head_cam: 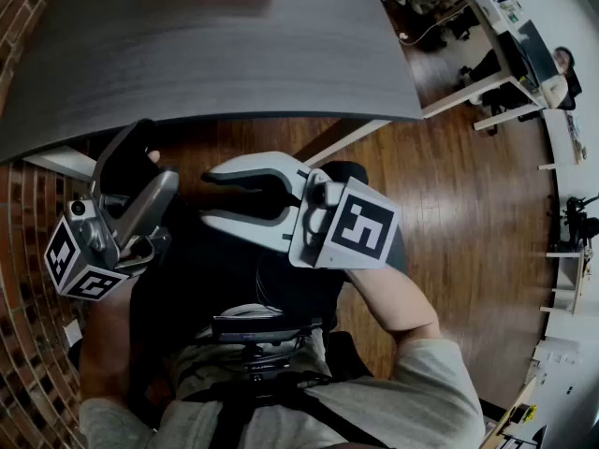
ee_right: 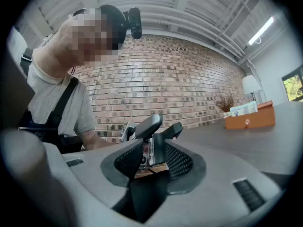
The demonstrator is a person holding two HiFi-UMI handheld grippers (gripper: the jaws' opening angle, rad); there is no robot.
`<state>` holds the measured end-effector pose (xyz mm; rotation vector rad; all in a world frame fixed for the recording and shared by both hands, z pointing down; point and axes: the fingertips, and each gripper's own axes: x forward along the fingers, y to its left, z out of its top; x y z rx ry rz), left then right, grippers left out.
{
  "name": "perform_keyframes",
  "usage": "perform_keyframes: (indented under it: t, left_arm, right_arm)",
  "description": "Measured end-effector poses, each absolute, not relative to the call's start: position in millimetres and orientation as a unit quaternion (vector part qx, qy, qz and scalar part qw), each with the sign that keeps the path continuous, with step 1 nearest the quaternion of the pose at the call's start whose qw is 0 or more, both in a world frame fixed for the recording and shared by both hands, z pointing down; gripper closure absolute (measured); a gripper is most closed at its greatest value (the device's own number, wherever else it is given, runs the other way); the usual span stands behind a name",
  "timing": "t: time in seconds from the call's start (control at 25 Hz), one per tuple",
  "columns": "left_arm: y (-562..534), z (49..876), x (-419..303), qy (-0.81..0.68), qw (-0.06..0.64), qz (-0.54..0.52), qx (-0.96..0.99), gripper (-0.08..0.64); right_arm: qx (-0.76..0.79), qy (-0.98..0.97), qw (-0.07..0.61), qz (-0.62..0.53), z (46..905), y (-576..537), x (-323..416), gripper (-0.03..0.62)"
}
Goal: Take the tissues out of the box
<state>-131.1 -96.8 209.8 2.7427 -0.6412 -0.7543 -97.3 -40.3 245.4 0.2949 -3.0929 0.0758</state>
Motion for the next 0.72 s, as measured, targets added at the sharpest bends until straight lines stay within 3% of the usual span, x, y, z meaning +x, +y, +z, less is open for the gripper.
perform_keyframes:
  t: [0.72]
  left_arm:
    - [-90.8, 213.7, -126.3, -0.224, 0.11, -0.245, 0.937, 0.307]
  right_arm:
    - [0.102, -0.994, 0.019, 0.037, 245.4, -36.3, -94.1, 0.451]
